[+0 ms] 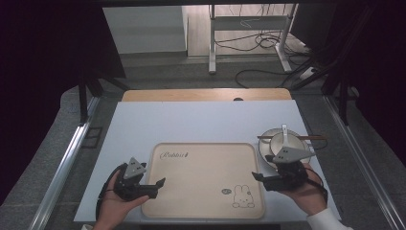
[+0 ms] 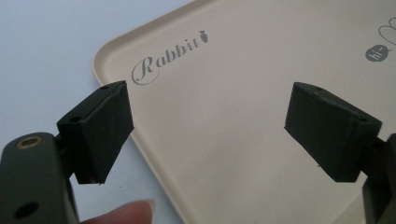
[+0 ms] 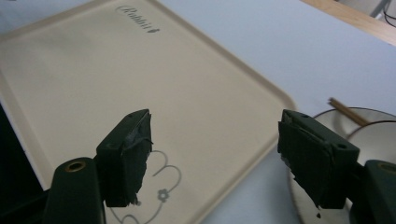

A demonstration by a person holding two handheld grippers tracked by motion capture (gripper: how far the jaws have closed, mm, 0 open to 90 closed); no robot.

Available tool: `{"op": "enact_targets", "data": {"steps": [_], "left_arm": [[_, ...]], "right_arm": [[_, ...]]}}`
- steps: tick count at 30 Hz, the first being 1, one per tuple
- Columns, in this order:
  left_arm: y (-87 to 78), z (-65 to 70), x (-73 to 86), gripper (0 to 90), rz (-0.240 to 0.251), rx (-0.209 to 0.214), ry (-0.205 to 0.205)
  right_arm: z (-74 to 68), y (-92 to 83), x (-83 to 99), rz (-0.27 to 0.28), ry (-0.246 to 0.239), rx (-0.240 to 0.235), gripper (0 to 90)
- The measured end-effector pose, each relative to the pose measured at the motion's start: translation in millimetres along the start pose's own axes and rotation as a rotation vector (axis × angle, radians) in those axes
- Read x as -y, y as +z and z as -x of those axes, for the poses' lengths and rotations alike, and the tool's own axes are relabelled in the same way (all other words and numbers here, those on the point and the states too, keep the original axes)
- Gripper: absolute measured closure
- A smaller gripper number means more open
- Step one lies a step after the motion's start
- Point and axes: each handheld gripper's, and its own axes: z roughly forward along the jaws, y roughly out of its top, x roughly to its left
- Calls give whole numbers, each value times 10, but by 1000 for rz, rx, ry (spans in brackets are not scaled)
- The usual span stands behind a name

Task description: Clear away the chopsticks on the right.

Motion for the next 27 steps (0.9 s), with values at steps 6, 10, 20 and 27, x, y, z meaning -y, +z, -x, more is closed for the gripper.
{"op": "enact_targets", "data": {"steps": [6,10,20,27], "left_arm": [[8,7,-1,152,-5,3,9],[15,9,0,152,-10,2,15],[21,9,7,152,-16,-1,13],[29,11,11,152,-20,1,16]], "right_arm": [[308,-99,-275,-45,42,82,303],[471,-112,-349,-57,71,94,318],[981,-128,-322,-95,185,181,359],[1239,-251,-270,-93,235,250,392]]}}
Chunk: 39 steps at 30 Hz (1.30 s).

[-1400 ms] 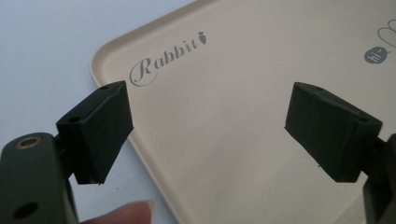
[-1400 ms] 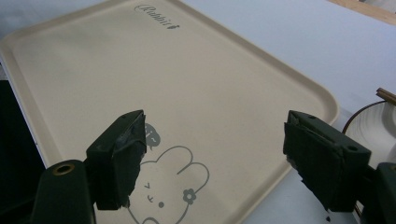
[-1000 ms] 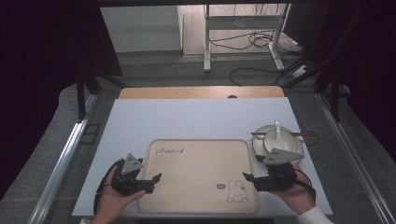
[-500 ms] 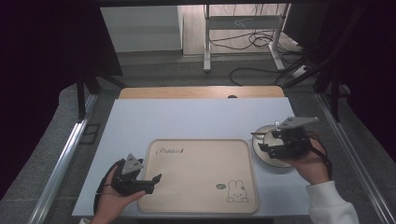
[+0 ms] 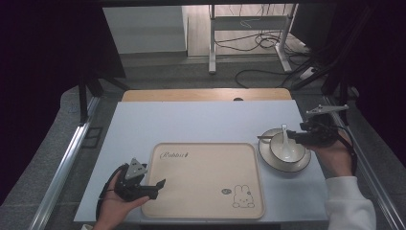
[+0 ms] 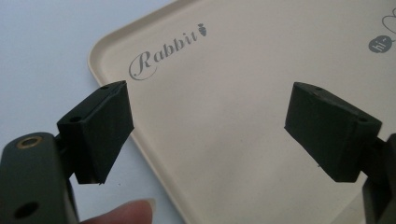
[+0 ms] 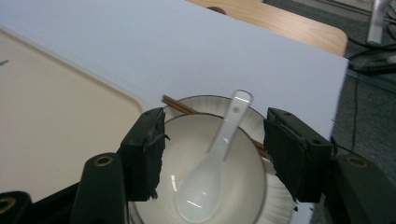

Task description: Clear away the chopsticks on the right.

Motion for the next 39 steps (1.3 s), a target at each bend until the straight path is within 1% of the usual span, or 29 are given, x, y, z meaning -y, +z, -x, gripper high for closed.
{"op": "enact_targets", "data": {"steps": [1,2,3,4,5,6,7,8,9,10,11,13,15,16,17,20,21,22,23,25,26,27,28,29,30,31,33,34,39], "left_arm": [[1,1,0,152,-1,0,-1],[1,1,0,152,-1,0,-1],[1,2,0,152,-1,1,0],[3,3,0,152,-2,0,0],[3,3,0,152,-2,0,0],[3,3,0,152,-2,0,0],[3,3,0,152,-2,-1,1],[4,0,0,152,-3,-1,1],[4,0,0,151,-3,-1,1],[4,-1,0,151,-3,-1,2],[4,-2,1,152,-3,-3,2],[1,-4,0,152,-2,-4,4],[2,0,-1,151,-3,-3,3],[2,0,-1,152,-3,-3,3],[6,1,0,152,-5,-4,4],[10,1,-1,152,-13,-5,12],[14,0,-1,151,-12,-3,10],[15,-1,-1,151,-14,-2,9],[21,0,1,151,-10,-3,5],[21,-6,2,152,-16,-3,8],[23,-7,4,151,-17,-5,7],[26,-7,4,151,-16,-6,5],[26,-7,4,152,-18,-7,5],[26,-10,4,152,-19,-7,7],[28,-10,4,151,-22,-9,7],[33,-8,4,151,-20,-9,2],[38,-12,6,152,-26,-9,5],[43,-15,7,152,-27,-11,3],[46,-16,7,151,-27,-13,-2]], "right_arm": [[38,-4,5,-1,8,6,395],[38,-4,5,-1,8,6,395],[77,-6,11,-1,16,17,405],[171,-1,23,-12,31,44,419],[171,-1,23,-12,31,44,419],[201,3,28,-16,41,52,428],[244,9,33,-19,51,62,442],[333,32,42,-25,64,79,468],[333,32,42,-25,64,79,468],[377,47,47,-31,71,86,484],[463,81,56,-44,88,98,522],[535,120,63,-66,99,108,557],[602,168,74,-94,96,120,585],[602,168,74,-94,96,120,585],[631,198,80,-108,98,126,598],[703,297,104,-145,102,119,645],[737,373,117,-174,96,114,699],[753,415,121,-192,88,118,728],[753,415,121,-192,88,118,728],[788,510,123,-220,76,120,798],[826,623,124,-252,68,116,861],[826,623,124,-252,68,116,861],[865,728,132,-278,59,121,889],[865,728,132,-278,59,121,889],[915,807,141,-290,58,125,892],[915,807,141,-290,58,125,892],[968,863,151,-294,62,124,893],[998,893,156,-292,56,128,893],[1043,966,168,-297,40,135,893]]}}
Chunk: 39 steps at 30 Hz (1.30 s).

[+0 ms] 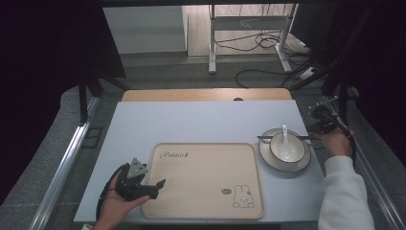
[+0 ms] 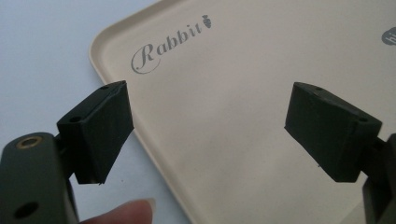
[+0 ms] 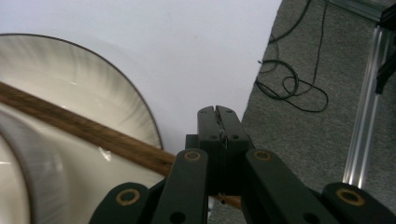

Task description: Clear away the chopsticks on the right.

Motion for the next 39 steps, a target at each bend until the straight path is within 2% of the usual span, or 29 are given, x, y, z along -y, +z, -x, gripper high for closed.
{"op": "enact_targets", "data": {"steps": [9,14,19,39], "left_arm": [[17,1,3,151,-13,-2,9],[20,6,5,151,-10,0,11],[20,3,6,151,-12,1,13],[8,-1,3,151,-14,10,27]], "right_arm": [[103,121,41,-37,14,33,893],[139,161,94,-66,13,31,893],[124,167,112,-107,10,16,893],[45,101,227,-163,15,-32,893]]}}
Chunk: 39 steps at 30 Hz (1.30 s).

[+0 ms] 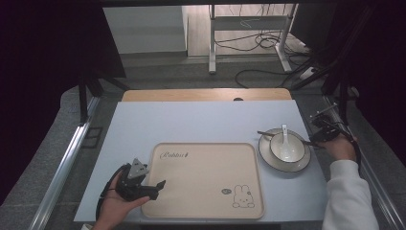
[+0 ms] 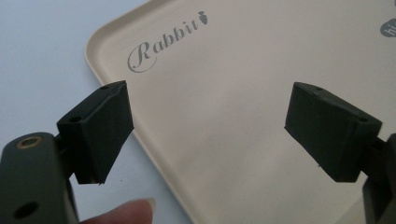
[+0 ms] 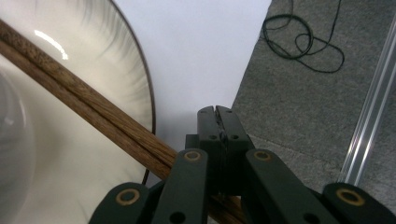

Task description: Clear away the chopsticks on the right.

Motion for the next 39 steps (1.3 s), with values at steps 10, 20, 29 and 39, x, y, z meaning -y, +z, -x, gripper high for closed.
{"op": "enact_targets", "data": {"steps": [10,20,29,39], "left_arm": [[-11,7,-9,151,3,3,4],[-13,5,-7,151,3,2,4],[-23,11,-7,151,12,2,2],[-13,6,-11,151,7,2,7]], "right_arm": [[-35,-3,103,-35,5,-20,893],[-37,-60,155,-13,5,-7,893],[-98,-360,220,62,1,-35,893],[-124,-340,265,54,-21,-66,893]]}}
